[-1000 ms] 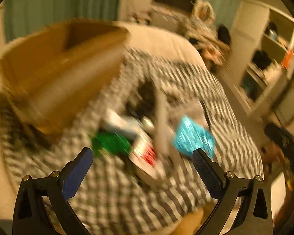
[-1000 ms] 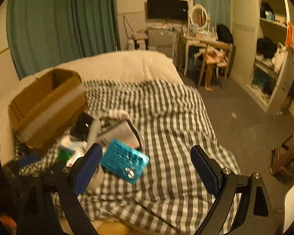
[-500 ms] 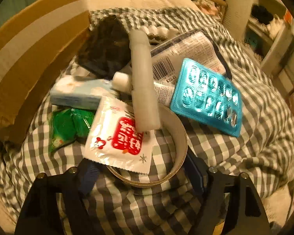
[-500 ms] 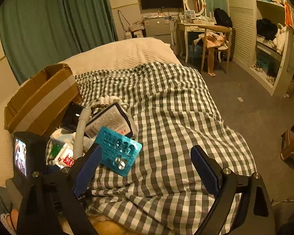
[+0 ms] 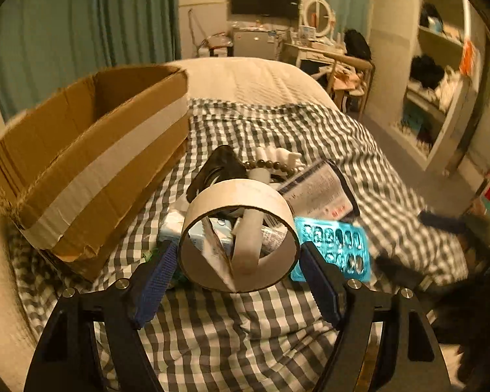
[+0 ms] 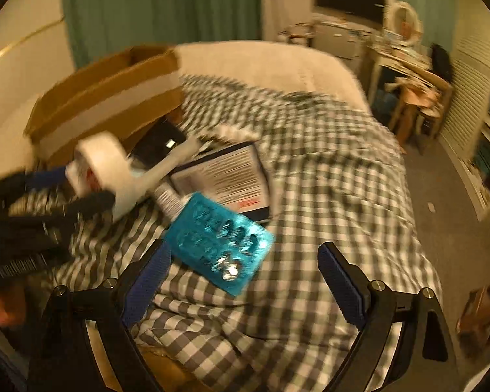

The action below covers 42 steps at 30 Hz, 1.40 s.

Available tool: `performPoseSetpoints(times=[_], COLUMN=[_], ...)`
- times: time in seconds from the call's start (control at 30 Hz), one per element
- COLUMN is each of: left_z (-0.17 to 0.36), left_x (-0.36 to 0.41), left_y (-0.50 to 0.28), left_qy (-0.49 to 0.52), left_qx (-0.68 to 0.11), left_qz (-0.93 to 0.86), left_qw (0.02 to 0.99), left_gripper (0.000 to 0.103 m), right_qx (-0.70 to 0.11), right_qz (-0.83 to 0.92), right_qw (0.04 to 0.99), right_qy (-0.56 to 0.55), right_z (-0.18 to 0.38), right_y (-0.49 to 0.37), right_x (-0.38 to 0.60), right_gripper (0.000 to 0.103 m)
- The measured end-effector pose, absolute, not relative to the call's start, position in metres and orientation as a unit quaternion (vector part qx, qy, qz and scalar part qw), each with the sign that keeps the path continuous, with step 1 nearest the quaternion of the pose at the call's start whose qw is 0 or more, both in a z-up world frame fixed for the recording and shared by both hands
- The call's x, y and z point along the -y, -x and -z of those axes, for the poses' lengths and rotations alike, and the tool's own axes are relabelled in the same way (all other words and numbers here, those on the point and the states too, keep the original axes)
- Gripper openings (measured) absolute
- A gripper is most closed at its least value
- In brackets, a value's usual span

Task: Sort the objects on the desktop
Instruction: 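Grasp the roll of tape with the left tool, then grasp the teal blister pack with the right tool and lift it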

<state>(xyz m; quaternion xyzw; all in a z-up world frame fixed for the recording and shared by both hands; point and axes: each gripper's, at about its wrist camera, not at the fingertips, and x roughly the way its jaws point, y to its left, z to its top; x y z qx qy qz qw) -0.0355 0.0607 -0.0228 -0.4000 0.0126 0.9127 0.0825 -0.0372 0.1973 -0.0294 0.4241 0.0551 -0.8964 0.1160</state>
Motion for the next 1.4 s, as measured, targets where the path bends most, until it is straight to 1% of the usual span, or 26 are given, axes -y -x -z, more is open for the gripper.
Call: performPoseSetpoints(times=[0.07, 0.2, 0.27, 0.43, 0.57, 0.67, 0.77, 0.83, 0.93, 1.07, 1.1, 1.13, 1.23, 1.37, 1.4], left_z=[0.027, 0.036, 0.037, 0.038, 0.039, 0.040, 0.040, 0.041, 0.042, 0.041, 0.041, 0.041, 0.041, 0.042, 0.041], left_x=[-0.053, -0.050, -0.048, -0.053, -0.053, -0.053, -0.052, -0.052, -0.049, -0.046, -0.045, -0.044, -0.043, -0.039, -0.038], left_y=[0.044, 0.054, 0.059, 0.068, 0.070, 0.071, 0.070, 0.073, 0.075, 0.075, 0.075, 0.075, 0.075, 0.076, 0.076], left_qy=[0.416, 0.433, 0.438, 0.439, 0.440, 0.441, 0.443, 0.444, 0.445, 0.445, 0.445, 0.446, 0.447, 0.451, 0.452], left_qx=[0.018, 0.049, 0.062, 0.065, 0.060, 0.056, 0.056, 0.055, 0.059, 0.064, 0.066, 0.067, 0.073, 0.082, 0.084], left_qz=[-0.906, -0.897, -0.894, -0.894, -0.893, -0.893, -0.892, -0.892, -0.891, -0.891, -0.890, -0.890, -0.889, -0.886, -0.885], left_qw=[0.080, 0.071, 0.071, 0.068, 0.069, 0.069, 0.067, 0.067, 0.066, 0.067, 0.067, 0.067, 0.068, 0.071, 0.071], left_gripper=[0.078, 0.078, 0.078, 0.078, 0.078, 0.078, 0.078, 0.078, 0.078, 0.078, 0.078, 0.078, 0.078, 0.078, 0.078], right_qx=[-0.084, -0.161, -0.180, -0.156, -0.140, -0.130, -0.141, -0.119, -0.120, -0.118, -0.110, -0.105, -0.092, -0.105, -0.105], right_qz=[0.887, 0.877, 0.874, 0.863, 0.869, 0.866, 0.868, 0.865, 0.867, 0.870, 0.872, 0.874, 0.875, 0.878, 0.879], right_qw=[0.128, 0.136, 0.138, 0.162, 0.171, 0.190, 0.189, 0.203, 0.192, 0.177, 0.172, 0.168, 0.161, 0.152, 0.151], right_qy=[-0.436, -0.431, -0.430, -0.452, -0.443, -0.443, -0.437, -0.442, -0.444, -0.444, -0.445, -0.444, -0.448, -0.441, -0.440], right_z=[0.043, 0.063, 0.071, 0.083, 0.084, 0.087, 0.091, 0.091, 0.093, 0.092, 0.091, 0.090, 0.089, 0.088, 0.088], right_y=[0.042, 0.049, 0.055, 0.077, 0.085, 0.082, 0.077, 0.075, 0.072, 0.064, 0.063, 0.062, 0.060, 0.056, 0.056], right_x=[-0.184, -0.161, -0.159, -0.162, -0.160, -0.155, -0.148, -0.150, -0.150, -0.153, -0.155, -0.157, -0.164, -0.160, -0.159], right_gripper=[0.092, 0.092, 0.092, 0.092, 0.092, 0.092, 0.093, 0.093, 0.093, 0.086, 0.083, 0.077, 0.069, 0.067, 0.064])
